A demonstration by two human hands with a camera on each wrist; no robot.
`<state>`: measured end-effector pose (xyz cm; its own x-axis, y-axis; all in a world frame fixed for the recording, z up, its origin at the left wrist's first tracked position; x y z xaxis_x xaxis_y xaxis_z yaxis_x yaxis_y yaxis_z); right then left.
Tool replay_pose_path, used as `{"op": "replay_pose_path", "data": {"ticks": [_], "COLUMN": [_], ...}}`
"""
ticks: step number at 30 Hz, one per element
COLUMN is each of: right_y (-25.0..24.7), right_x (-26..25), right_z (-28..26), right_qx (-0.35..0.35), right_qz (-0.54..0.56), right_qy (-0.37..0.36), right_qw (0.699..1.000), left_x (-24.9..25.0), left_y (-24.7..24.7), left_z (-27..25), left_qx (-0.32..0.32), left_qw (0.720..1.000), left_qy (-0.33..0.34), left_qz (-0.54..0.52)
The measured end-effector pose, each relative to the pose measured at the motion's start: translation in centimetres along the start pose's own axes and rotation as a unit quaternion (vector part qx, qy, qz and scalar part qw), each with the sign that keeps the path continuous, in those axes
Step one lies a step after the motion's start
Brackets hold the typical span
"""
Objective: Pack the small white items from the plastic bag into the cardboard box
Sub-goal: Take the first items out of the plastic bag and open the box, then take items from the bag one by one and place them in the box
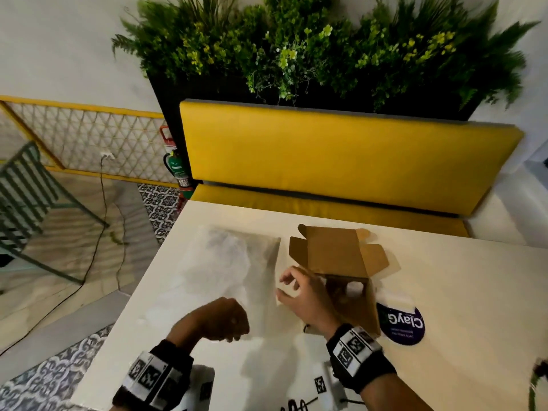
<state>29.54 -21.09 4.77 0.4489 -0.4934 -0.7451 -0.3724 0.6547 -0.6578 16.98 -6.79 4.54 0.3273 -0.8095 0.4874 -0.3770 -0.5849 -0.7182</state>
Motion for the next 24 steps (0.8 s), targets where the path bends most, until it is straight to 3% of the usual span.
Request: {"op": "replay_pose_path", "data": {"ticks": [2, 5, 9, 12, 16, 19, 21, 24], "right_y": [4.0, 8.7, 12.8, 14.4, 13.4, 12.1, 11.2, 9.8], "right_x": [-3.0, -6.0, -7.8, -8.2, -9.0, -9.3, -9.5, -10.7], "right_z": [-0.8, -2.0, -3.2, -4.0, -3.1, -1.9, -1.2, -0.8], "right_qx": [-0.081, -0.119, -0.161, -0.171, -0.111, -0.115, -0.094, -0.055], "right_qz": [-0.070, -0.173, -0.262, -0.300, -0.232, -0.122, -0.061, 0.015], "right_qy": [-0.052, -0.109, -0.172, -0.215, -0.200, -0.124, -0.091, -0.104], "right_qw": [0.993, 0.972, 0.936, 0.914, 0.945, 0.978, 0.990, 0.993], "left_x": [-2.5, -4.6, -7.7, -10.3, -12.3, -12.2, -11.5, -10.2], "left_y": [0.8, 1.5, 2.1, 2.7, 2.6, 1.7, 0.9, -0.7], "left_z": [-1.7, -3.4, -5.9, -7.4, -8.2, -8.1, -7.9, -7.4], "left_qx": [0.020, 0.068, 0.082, 0.107, 0.197, 0.275, 0.326, 0.409], "left_qw": [0.997, 0.990, 0.989, 0.988, 0.978, 0.961, 0.944, 0.904], "left_qy": [-0.026, -0.059, -0.103, -0.097, -0.064, -0.003, 0.042, 0.105], "left_qz": [0.067, 0.108, 0.065, 0.046, -0.006, -0.023, -0.028, -0.062]}}
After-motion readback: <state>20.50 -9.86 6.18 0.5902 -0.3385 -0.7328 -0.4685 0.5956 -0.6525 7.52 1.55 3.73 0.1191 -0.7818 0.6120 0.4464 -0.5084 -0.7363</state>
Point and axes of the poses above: each hand's wrist, its own z-axis towards the middle knuckle, its own y-axis out of the palm, x = y × z, the point moved 6 cm from there along z, towards the middle knuckle, and after that the axes turned 10 degrees about x, right-handed, at the moved point
